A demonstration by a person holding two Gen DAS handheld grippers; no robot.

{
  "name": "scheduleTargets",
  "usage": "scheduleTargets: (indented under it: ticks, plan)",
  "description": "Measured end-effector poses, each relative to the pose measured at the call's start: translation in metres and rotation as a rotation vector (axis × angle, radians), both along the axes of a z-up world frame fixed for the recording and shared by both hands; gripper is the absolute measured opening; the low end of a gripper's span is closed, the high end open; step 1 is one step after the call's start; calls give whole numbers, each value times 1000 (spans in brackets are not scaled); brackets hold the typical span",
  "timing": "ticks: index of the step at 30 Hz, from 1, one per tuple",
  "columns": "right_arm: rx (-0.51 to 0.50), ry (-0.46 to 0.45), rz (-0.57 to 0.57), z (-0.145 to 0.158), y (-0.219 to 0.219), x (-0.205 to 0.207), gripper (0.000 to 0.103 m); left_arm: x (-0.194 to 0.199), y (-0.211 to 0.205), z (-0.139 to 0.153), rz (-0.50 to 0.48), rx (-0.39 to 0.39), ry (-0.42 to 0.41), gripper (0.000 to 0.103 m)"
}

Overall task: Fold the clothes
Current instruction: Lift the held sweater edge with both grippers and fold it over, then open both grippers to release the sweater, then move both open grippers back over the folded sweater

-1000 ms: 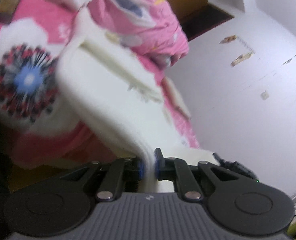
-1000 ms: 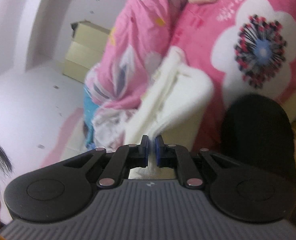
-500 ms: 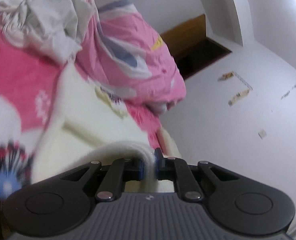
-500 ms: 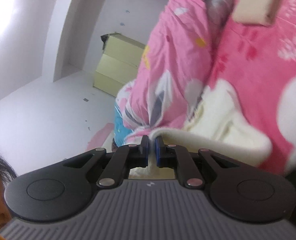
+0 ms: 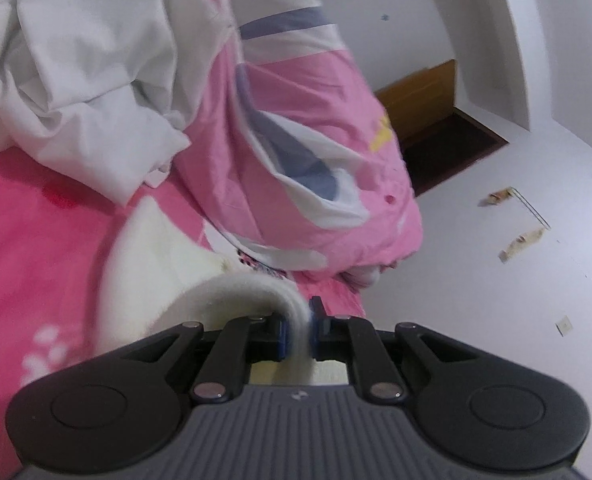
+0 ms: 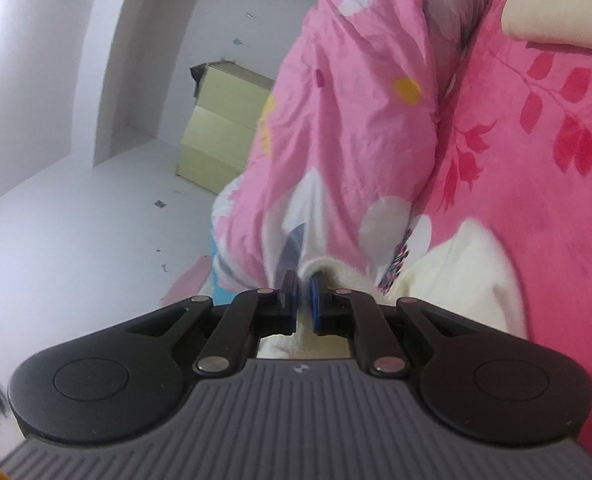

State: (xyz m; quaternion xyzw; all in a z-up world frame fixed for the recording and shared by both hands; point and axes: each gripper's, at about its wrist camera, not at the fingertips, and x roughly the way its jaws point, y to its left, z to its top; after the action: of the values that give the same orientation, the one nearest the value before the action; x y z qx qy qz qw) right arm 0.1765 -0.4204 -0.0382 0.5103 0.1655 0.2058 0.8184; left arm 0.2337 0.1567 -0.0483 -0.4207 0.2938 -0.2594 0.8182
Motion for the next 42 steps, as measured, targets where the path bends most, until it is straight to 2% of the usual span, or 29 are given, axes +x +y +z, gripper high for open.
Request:
scheduleTargets:
  ticks: [8, 12, 15, 17, 19, 20, 22, 23, 24, 25, 29, 33, 34, 36, 37, 39, 42]
  plan:
    - [3, 79, 7, -34, -7, 72, 5, 64, -6, -30, 3, 3, 79, 10]
    - [37, 151, 10, -61, -10, 98, 5, 85, -2, -51, 6, -38, 150, 12]
    - [108, 211, 15, -84, -15, 109, 9, 91, 6, -60, 17, -118, 180, 24]
    - [150, 242, 10, -96, -18, 112, 9, 90, 11, -61, 42, -147, 179, 50]
    - [178, 252, -3, -101, -21, 111, 9, 89, 16, -61, 65, -164, 179, 59]
    - [189, 252, -13, -103, -22, 110, 11, 88, 18, -61, 75, -173, 180, 59]
    - [212, 251, -33, -105, -26, 107, 17, 86, 22, -62, 92, -194, 185, 62]
    - [223, 251, -43, -106, -28, 106, 26, 85, 23, -61, 97, -195, 185, 63]
    - [235, 247, -63, -106, -31, 103, 40, 82, 24, -59, 104, -188, 183, 64]
    - [242, 241, -91, -104, -36, 99, 46, 79, 25, -57, 111, -181, 181, 66]
    - [215, 223, -132, -92, -46, 80, 49, 60, 30, -35, 113, -135, 149, 72]
    - [107, 206, -128, -67, -50, 52, 52, 33, 31, 1, 84, -41, 81, 82]
    - [68, 199, -124, -59, -50, 43, 53, 23, 30, 14, 79, 12, 57, 86]
    - [-26, 180, -119, -42, -49, 23, 63, 2, 28, 37, 78, 125, 9, 90]
    - [-95, 172, -122, -33, -47, 12, 66, -13, 25, 48, 89, 199, -15, 93]
    - [-241, 159, -131, -16, -41, -14, 82, -38, 20, 63, 108, 326, -48, 100]
    - [-469, 161, -145, 0, -25, -49, 90, -68, 11, 74, 103, 469, -67, 103]
